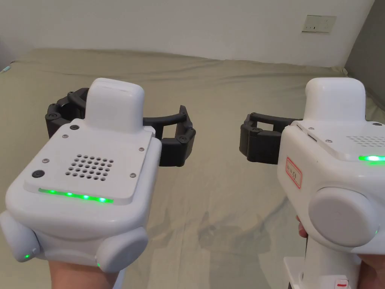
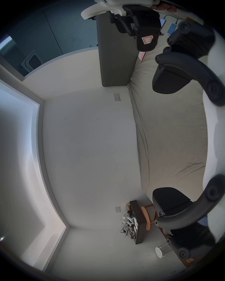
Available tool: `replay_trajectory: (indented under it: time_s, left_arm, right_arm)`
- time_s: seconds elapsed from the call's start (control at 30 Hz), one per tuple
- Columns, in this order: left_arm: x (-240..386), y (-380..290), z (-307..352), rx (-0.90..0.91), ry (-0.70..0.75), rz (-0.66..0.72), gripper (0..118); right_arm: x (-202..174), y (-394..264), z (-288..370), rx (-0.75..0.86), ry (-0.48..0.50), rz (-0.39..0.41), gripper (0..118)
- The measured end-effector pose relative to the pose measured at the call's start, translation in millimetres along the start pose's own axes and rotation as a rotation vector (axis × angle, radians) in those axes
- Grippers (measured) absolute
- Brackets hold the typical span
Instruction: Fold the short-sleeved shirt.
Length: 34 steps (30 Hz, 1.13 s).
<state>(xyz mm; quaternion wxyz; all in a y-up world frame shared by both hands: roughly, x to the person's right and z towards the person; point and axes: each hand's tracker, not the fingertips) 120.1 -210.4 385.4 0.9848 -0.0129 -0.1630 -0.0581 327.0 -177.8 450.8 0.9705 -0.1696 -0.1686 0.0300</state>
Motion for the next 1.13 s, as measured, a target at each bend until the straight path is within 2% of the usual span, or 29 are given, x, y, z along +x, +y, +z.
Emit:
replay_trajectory:
  time_s: [0.07,0.2,0.3,0.4,0.53,1.13]
  left_arm:
    - [0.4,-0.3,-1.4,-0.001,0.000,-0.007,118]
    - [-0.6,-3.8,-5.2,-0.017,-0.005,-0.010,118]
    - [-3.3,-6.5,-8.7,-0.025,-0.004,-0.004,118]
    - [-2.4,-8.8,-13.0,-0.031,0.000,-0.002,118]
    - [-2.0,-15.9,-22.4,-0.047,0.007,-0.003,118]
    - [3.2,-52.6,-78.5,-0.131,0.010,-0.007,118]
  right_arm:
    - [0.8,-3.5,-5.1,-0.003,0.021,-0.006,118]
    - [-0.5,-8.0,-15.3,-0.056,-0.003,-0.031,118]
    - [3.2,-8.6,-20.5,-0.073,0.033,-0.012,118]
    - [3.8,-12.6,-28.6,-0.056,-0.003,-0.033,118]
    - [0.0,-23.6,-37.8,-0.012,-0.068,0.024,118]
    - [5.1,-52.5,-95.1,0.022,-0.012,-0.004,118]
